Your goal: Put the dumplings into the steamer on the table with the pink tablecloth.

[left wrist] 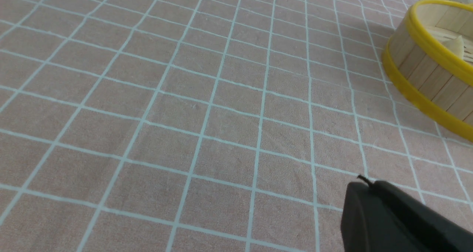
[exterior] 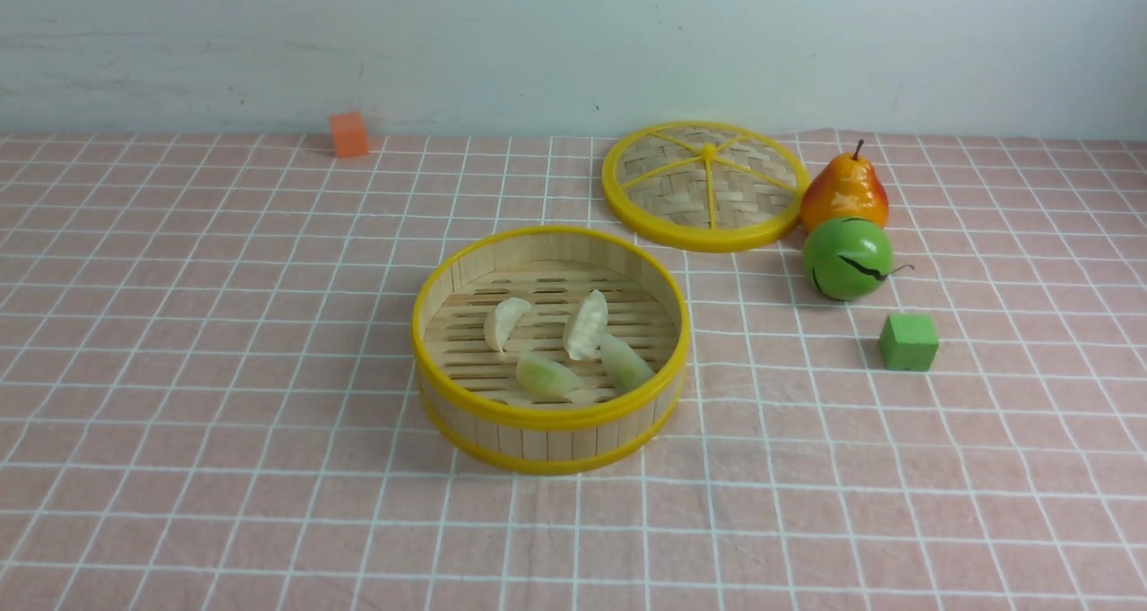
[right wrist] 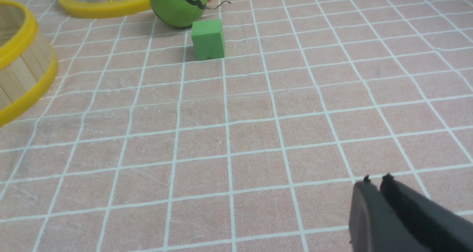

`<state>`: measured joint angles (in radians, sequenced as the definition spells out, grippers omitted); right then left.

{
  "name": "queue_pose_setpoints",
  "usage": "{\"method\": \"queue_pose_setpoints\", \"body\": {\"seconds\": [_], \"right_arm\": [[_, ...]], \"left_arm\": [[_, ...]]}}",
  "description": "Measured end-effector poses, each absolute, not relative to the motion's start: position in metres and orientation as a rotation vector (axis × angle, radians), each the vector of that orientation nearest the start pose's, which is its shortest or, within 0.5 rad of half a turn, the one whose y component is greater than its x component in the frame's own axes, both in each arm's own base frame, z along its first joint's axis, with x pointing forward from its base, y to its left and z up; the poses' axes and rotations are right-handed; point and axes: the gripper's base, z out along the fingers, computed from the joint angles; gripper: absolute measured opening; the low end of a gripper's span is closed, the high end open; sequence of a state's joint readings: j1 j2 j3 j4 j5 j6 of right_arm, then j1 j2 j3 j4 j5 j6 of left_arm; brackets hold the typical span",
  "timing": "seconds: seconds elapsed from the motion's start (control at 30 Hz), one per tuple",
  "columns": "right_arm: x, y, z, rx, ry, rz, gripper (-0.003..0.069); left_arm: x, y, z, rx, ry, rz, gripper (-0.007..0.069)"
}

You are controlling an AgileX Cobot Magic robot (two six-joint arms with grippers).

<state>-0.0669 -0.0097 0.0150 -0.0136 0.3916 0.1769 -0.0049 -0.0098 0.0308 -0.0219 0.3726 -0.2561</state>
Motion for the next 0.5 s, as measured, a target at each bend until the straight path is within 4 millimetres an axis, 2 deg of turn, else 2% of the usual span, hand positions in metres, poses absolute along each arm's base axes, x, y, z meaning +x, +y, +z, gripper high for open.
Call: {"method": "queue_pose_setpoints", "body": {"seconds": [0.5], "right_arm": [[0.0518,-0.0039,0.1735,0.22,1.868,0.062,0.0063]], "left_arm": [[0.0527,-0.0009,0.1698,-0.248,1.866,-0.199,-0.0014]]}}
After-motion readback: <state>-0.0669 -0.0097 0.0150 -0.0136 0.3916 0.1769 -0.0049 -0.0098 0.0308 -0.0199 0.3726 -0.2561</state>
